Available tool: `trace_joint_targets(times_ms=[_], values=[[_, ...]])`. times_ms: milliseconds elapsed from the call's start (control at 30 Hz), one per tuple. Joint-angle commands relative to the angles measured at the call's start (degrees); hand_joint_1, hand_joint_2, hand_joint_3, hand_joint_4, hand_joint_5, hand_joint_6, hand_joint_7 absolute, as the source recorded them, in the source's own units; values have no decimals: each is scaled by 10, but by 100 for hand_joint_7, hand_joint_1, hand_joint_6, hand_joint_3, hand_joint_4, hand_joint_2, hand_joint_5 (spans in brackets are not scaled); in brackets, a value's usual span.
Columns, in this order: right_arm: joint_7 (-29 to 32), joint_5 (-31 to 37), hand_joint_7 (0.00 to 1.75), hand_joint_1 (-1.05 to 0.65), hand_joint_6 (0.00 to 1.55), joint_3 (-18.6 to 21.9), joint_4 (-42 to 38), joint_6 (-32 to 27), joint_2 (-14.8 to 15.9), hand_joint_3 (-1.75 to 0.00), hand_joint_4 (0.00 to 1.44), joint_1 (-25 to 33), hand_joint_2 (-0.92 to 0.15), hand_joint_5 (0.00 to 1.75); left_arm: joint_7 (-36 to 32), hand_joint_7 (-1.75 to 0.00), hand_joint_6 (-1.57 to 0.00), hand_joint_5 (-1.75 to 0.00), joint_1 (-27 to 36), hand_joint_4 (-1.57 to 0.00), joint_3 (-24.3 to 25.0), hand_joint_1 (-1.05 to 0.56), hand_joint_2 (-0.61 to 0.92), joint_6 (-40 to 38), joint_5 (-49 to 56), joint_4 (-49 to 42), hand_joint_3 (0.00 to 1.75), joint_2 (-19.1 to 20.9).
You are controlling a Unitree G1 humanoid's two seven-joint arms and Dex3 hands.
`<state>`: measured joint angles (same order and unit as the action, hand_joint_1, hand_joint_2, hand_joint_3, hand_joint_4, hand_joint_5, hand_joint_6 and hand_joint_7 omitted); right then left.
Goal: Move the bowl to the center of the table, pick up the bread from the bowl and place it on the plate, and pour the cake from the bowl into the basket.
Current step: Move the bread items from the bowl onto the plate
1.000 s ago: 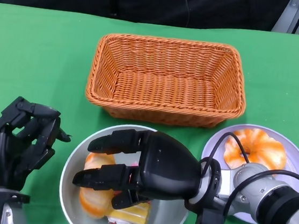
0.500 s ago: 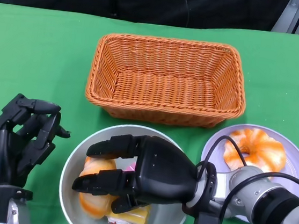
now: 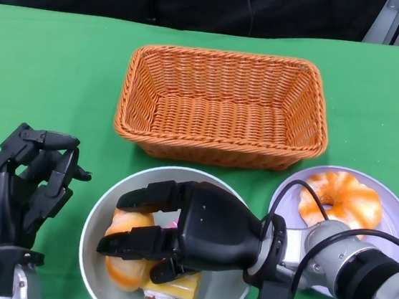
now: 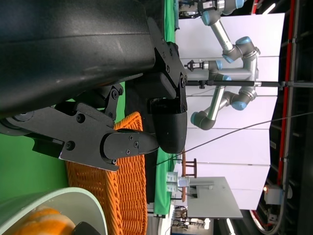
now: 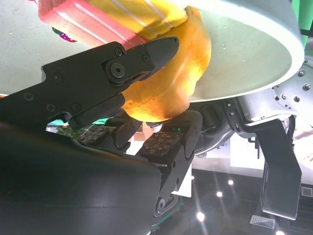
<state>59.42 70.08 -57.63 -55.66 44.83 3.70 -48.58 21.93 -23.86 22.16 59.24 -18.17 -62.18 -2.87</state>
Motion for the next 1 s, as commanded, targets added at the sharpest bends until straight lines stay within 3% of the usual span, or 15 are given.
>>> trace_joint_targets(times_ms=[33,133,233,367,667,833,933,967,1000], values=[[-16,0,1,-53,76,-4,2,-14,-3,-1,77,-13,-84,5,-14,-125,-74,-156,7,-75,-1,-30,92,5,7,-3,36,9],[-26,4,0,-53,76,-8,6,-28,-5,0,79,-12,-84,5,-37,-125,-77,-157,6,-77,-4,-30,91,7,18,-4,35,7],[-34,7,1,-54,76,-12,11,-45,-4,-2,81,-10,-87,6,-52,-133,-74,-162,7,-75,-12,-30,87,4,34,-4,46,14],[-51,4,0,-55,76,-14,22,-61,-2,-2,84,-6,-91,6,-50,-130,-75,-160,6,-77,-11,-29,79,8,29,-5,60,11],[-128,-21,3,-55,87,-6,65,-62,15,-1,85,2,-92,5,-79,-126,-78,-160,10,-76,-18,-32,76,-7,38,5,61,6],[-117,-35,4,-52,94,0,61,-43,13,0,94,5,-89,8,-92,-125,-81,-159,8,-77,-17,-32,72,-7,37,5,62,0],[-100,-52,6,-46,104,10,46,-20,5,0,107,9,-87,14,-76,-126,-80,-162,4,-77,-13,-32,71,-2,25,-1,64,-2],[-89,-52,6,-44,108,11,42,-18,3,0,109,11,-87,23,-76,-126,-80,-162,4,-77,-13,-32,72,-1,25,-2,64,-2],[-77,-53,5,-41,112,12,38,-18,0,0,101,12,-86,49,-84,-125,-80,-163,5,-77,-15,-32,72,0,29,-3,64,-2]])
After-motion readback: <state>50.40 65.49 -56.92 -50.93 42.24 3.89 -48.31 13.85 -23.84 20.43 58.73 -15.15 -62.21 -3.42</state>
